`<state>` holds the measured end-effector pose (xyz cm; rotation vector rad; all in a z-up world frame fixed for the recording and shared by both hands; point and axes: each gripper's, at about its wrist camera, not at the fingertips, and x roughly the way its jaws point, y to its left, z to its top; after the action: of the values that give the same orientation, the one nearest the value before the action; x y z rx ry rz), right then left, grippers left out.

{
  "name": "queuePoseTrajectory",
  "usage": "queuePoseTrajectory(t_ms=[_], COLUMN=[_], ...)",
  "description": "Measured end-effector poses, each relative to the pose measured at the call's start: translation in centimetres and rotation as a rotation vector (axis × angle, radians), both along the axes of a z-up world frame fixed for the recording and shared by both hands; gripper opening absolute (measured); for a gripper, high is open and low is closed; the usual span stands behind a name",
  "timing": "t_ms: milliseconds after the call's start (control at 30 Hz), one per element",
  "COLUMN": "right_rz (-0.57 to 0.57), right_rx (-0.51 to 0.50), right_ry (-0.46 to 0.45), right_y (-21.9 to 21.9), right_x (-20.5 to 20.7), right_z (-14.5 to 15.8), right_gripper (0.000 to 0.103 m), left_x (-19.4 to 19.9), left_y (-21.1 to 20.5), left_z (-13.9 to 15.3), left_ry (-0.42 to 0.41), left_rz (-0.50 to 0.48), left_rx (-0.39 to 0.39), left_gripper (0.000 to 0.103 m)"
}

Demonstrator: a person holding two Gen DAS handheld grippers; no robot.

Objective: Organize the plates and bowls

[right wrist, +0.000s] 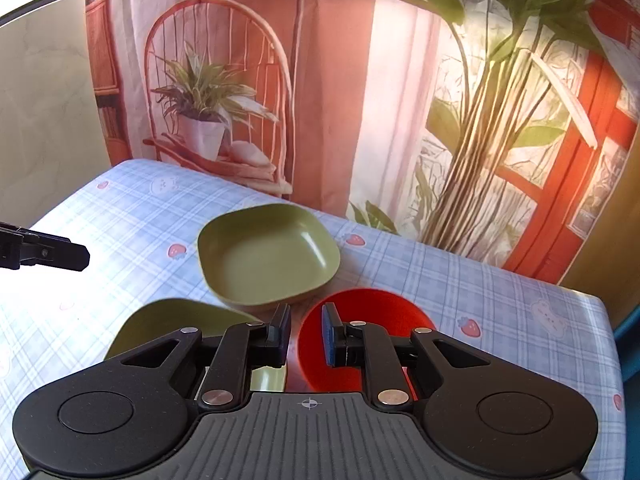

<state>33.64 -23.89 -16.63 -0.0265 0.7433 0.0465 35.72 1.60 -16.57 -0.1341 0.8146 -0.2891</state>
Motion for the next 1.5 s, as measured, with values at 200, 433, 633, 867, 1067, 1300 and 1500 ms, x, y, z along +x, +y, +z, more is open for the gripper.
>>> queuePoseTrajectory(t_ms=[200,433,633,867,1067,1300,1500], right_rz=[-0.016,-0.05,-0.062,-0.069,-0.058,-0.055,-0.049], right_rx=[0.057,0.088,0.134,0.147,0.163,0.171,0.192], right_ry=[0.011,0.048,0.113,0.184,0.24,0.259,0.263], right_y=[-1.4,-3.2,-4.4,-4.4,-4.4,-4.3,-3.9], right_x=[4.0,9.2,12.6,14.8,15.7,16.0,16.2], right_z=[0.2,-1.7,-4.4,-7.0,-8.2,-8.9,-9.1], right_gripper=[0.017,0.017,0.017,0.018,0.018,0.016,0.008], left_x=[3.6,7.8,9.9,11.8,12.3,12.4,12.1], left_y=[-0.7,-1.8,-2.3,-1.6,-2.1,-2.6,-2.6], left_z=[0.4,-2.9,-6.3,-7.9,-8.3,-8.9,-8.9], left_ry=[-0.028,0.026,0.078,0.089,0.082,0.078,0.07], left_rz=[-0.012,-0.008,-0.036,-0.004,-0.02,-0.031,-0.034], left_rx=[0.0,-0.009,-0.012,-0.04,-0.049,-0.05,-0.039], left_gripper=[0.036,0.036,0.03,0.02,0.015,0.011,0.011])
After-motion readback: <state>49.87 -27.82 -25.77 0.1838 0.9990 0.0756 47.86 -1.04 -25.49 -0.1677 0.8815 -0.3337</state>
